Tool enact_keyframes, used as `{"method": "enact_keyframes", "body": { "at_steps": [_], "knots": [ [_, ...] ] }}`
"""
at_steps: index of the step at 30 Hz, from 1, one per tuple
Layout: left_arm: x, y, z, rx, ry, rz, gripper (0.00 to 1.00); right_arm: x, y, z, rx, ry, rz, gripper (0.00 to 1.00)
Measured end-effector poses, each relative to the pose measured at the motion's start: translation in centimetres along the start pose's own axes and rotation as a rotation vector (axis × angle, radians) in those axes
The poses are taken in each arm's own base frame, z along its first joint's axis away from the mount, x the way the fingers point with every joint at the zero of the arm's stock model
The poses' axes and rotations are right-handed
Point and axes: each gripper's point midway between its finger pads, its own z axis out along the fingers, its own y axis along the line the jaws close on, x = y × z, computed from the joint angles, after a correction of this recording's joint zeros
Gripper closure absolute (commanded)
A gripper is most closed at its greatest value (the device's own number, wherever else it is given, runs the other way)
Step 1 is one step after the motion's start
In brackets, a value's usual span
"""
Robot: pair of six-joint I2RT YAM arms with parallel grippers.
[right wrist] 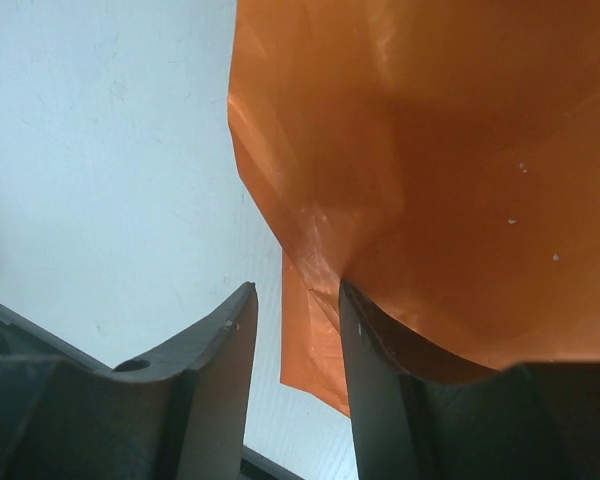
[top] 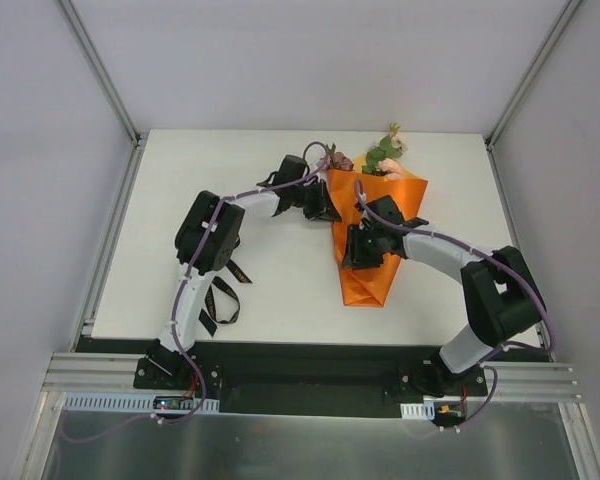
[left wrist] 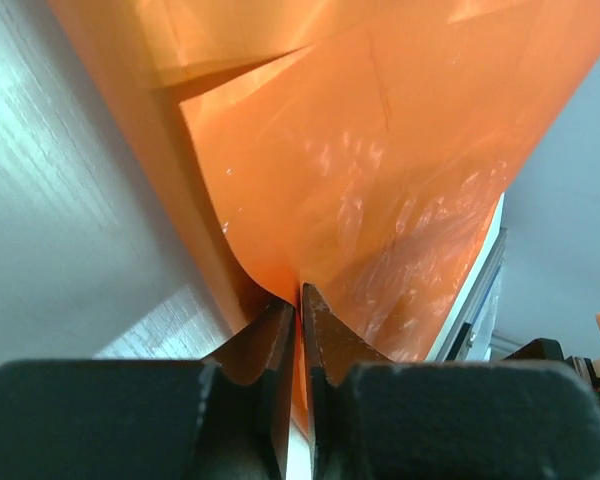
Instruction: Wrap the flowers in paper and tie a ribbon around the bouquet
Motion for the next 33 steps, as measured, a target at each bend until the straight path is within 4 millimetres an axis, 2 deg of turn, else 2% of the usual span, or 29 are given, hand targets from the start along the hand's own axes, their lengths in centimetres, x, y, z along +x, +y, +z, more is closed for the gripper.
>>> {"method": "enact_keyframes", "body": {
  "at_steps": [6,9,12,14,18,20,22,23,24,27,30,33],
  "knots": [
    [-1.0,-0.1,0.0,-0.015,0.008,0.031,0.64,0.1,-0.2,0.4,0.003,0.006,0.006,0.59],
    [-1.2,0.0,-0.6,-0.04,0.008,0.054,0.59,0.2,-0.4,0.8,0.007,0.012,0.008,0.59],
    [-1.1,0.3,-2.1,-0.095,-0.005,0.065,0.58,0.4,-0.7,1.2,0.012,0.023,0.014,0.59],
    [-0.8,0.2,-3.7,-0.142,-0.024,0.078,0.57,0.5,-0.8,1.6,0.016,0.029,0.02,0.59],
    [-0.8,-1.7,-7.6,-0.2,-0.097,0.118,0.52,0.5,-0.9,1.7,0.016,0.03,0.028,0.59],
    [-1.1,-3.5,-9.0,-0.186,-0.128,0.142,0.59,0.5,-0.8,1.7,0.014,0.029,0.028,0.59],
    [-1.4,-5.1,-9.4,-0.151,-0.147,0.169,0.68,0.4,-0.8,1.7,0.013,0.027,0.03,0.58],
    [-1.3,-5.7,-9.2,-0.127,-0.141,0.172,0.74,0.4,-0.8,1.7,0.012,0.027,0.032,0.58],
    [-0.9,-6.1,-8.8,-0.104,-0.127,0.173,0.76,0.4,-0.8,1.8,0.012,0.026,0.032,0.57],
    [0.8,-6.1,-6.0,-0.047,-0.049,0.154,0.85,0.5,-0.8,1.7,0.01,0.023,0.034,0.57],
    [3.0,-4.1,-3.2,-0.042,0.034,0.098,0.92,0.5,-0.7,1.3,0.007,0.011,0.031,0.57],
    [5.2,-1.7,-1.1,-0.057,0.11,0.044,0.95,0.4,-0.5,0.7,0.001,-0.002,0.029,0.56]
  ]
}}
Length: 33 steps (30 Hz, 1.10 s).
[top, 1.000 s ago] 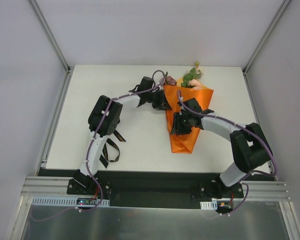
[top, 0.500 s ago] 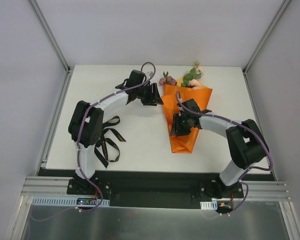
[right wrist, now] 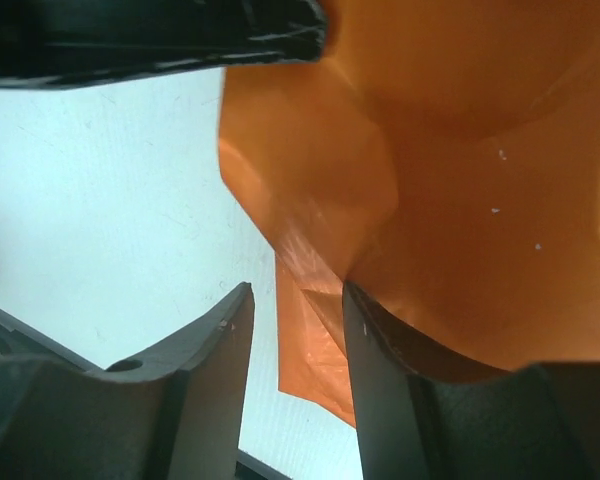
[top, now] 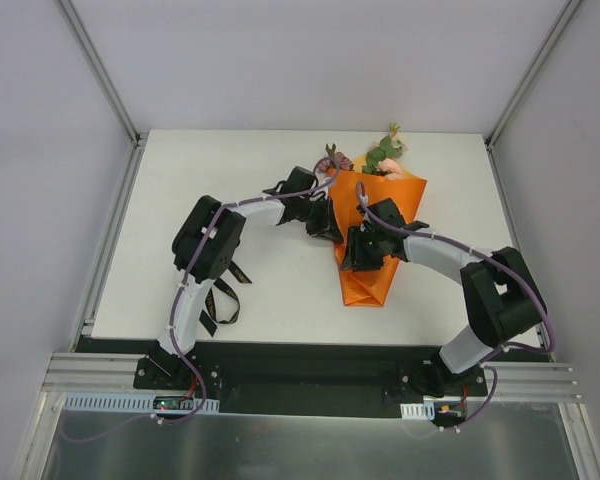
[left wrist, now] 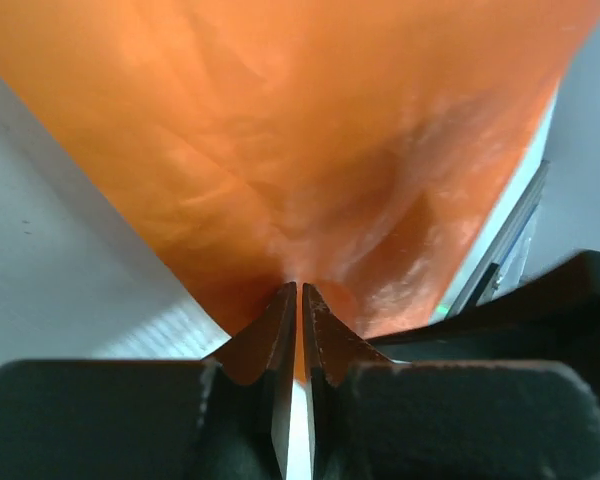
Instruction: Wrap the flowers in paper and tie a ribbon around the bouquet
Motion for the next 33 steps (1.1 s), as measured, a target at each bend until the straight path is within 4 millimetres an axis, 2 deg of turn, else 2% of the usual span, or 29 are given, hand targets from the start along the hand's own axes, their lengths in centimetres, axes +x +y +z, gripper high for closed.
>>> {"method": "enact_keyframes", "body": {
  "at_steps": [3,5,7,10,14,16,20,24,26,30,33],
  "knots": [
    [0.7,1.7,1.1,-0.012,0.032,-0.029,0.95,-0.2,0.2,-0.4,-0.007,-0.014,-0.002,0.54],
    [0.7,2.4,1.1,-0.013,0.037,-0.041,0.93,-0.3,0.3,-0.8,-0.012,-0.023,0.001,0.53],
    [0.6,2.4,0.9,-0.002,0.04,-0.039,0.86,-0.6,0.2,-1.2,-0.015,-0.035,0.008,0.53],
    [-0.2,2.1,0.6,0.014,0.027,-0.023,0.75,-1.2,-0.1,-1.5,-0.026,-0.049,0.027,0.61],
    [-0.6,1.5,0.3,0.045,0.028,-0.01,0.69,-1.2,-0.6,-0.8,-0.031,-0.025,0.067,0.79],
    [-0.4,1.1,0.3,0.058,0.037,-0.006,0.69,-0.9,-0.7,-0.3,-0.034,-0.008,0.08,0.81],
    [0.4,-0.6,-0.1,0.069,0.04,0.012,0.82,-0.6,-0.9,0.6,-0.035,0.011,0.1,0.84],
    [2.9,-3.2,-0.6,0.085,0.042,0.054,0.89,-0.6,-0.9,0.9,-0.035,0.013,0.108,0.84],
    [3.9,-3.8,-0.5,0.094,0.047,0.062,0.9,-0.7,-0.9,0.9,-0.035,0.009,0.107,0.84],
    [5.7,-2.5,0.2,0.075,0.065,0.029,0.82,-0.4,-1.2,0.6,-0.03,0.007,0.114,0.83],
    [6.3,-1.5,0.6,0.063,0.078,0.009,0.78,-0.6,-0.9,-0.2,-0.038,-0.012,0.109,0.8]
  ]
}}
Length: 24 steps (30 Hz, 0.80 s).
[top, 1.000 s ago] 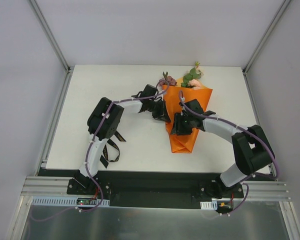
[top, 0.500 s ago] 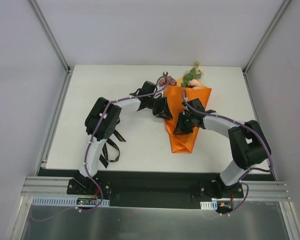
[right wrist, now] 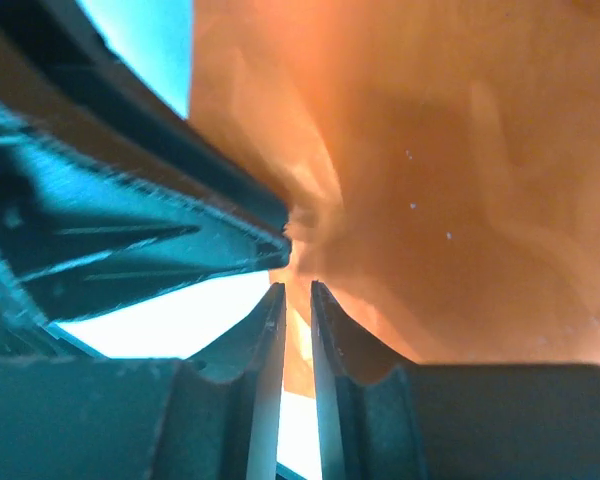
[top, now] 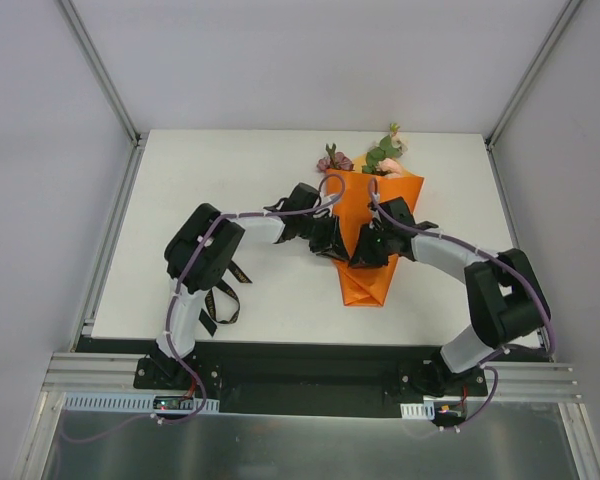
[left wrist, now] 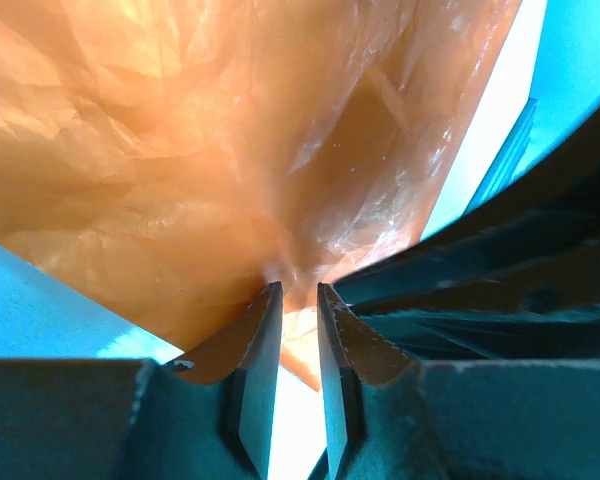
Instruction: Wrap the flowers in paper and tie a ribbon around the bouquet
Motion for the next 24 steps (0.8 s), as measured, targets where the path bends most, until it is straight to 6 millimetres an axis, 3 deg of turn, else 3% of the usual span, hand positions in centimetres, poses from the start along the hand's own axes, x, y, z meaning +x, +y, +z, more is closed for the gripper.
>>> {"method": "enact_keyframes", "body": {
  "at_steps": [5,11,14,18,24],
  "knots": [
    [0.3,0.8,0.4,-0.009,0.011,-0.007,0.76,-0.3,-0.1,-2.1,-0.012,-0.057,-0.008,0.75],
    [0.5,0.9,0.7,-0.005,0.039,0.006,0.66,1.0,-3.4,-3.0,0.03,-0.062,0.047,0.75],
    [0.0,0.1,0.6,0.009,0.038,0.038,0.66,1.7,-4.7,-3.0,0.05,-0.044,0.076,0.75],
    [-0.1,-1.5,0.6,0.036,0.047,0.066,0.7,1.8,-5.0,-3.1,0.043,-0.041,0.081,0.75],
    [2.5,-4.7,1.9,0.067,0.097,0.12,0.81,1.7,-5.3,-3.6,0.02,-0.047,0.112,0.75]
  ]
}}
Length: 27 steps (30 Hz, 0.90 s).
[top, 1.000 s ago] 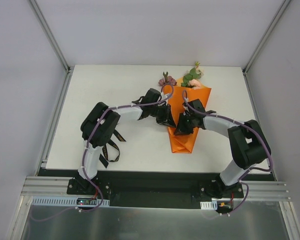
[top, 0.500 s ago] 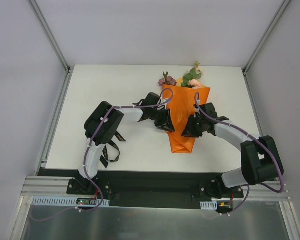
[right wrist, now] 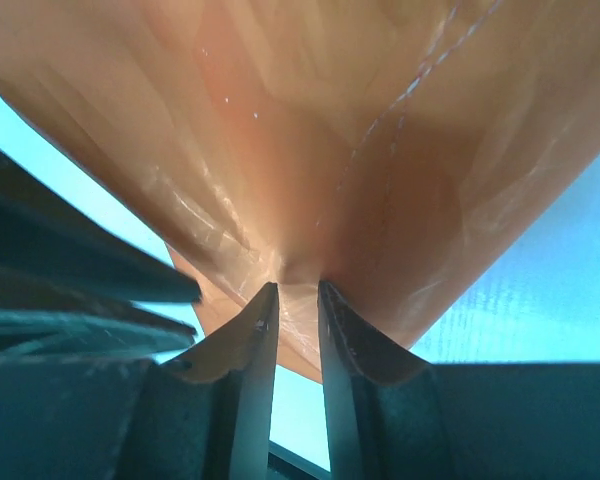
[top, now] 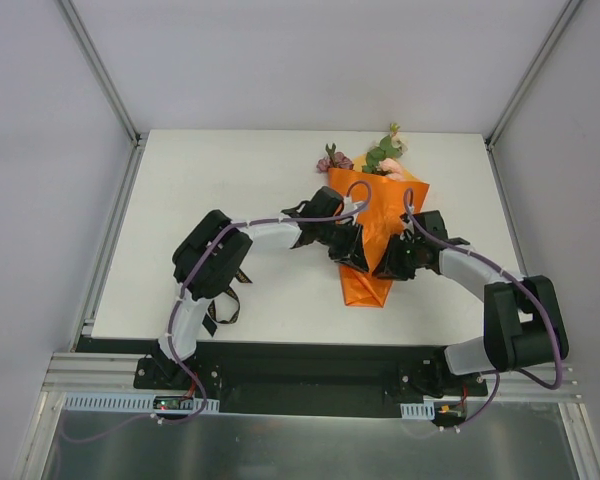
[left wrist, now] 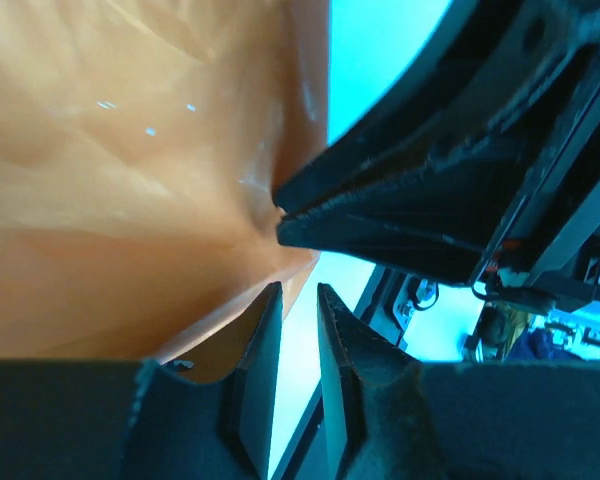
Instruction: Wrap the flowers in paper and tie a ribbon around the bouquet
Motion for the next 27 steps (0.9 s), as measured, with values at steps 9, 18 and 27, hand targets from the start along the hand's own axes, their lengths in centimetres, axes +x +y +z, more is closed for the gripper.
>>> {"method": "enact_keyframes", "body": {
  "at_steps": [9,18,27],
  "knots": [
    [1.4,1.4,1.5,-0.017,0.038,-0.018,0.87,-2.0,-1.3,-1.1,-0.068,-0.039,0.111,0.76],
    [1.8,4.2,1.8,-0.04,0.042,-0.066,1.0,-2.1,-2.3,0.5,-0.137,0.023,0.232,0.79],
    [2.0,5.0,2.0,-0.053,0.017,-0.092,1.0,-6.8,-5.1,0.2,-0.153,-0.032,0.346,0.79]
  ]
}}
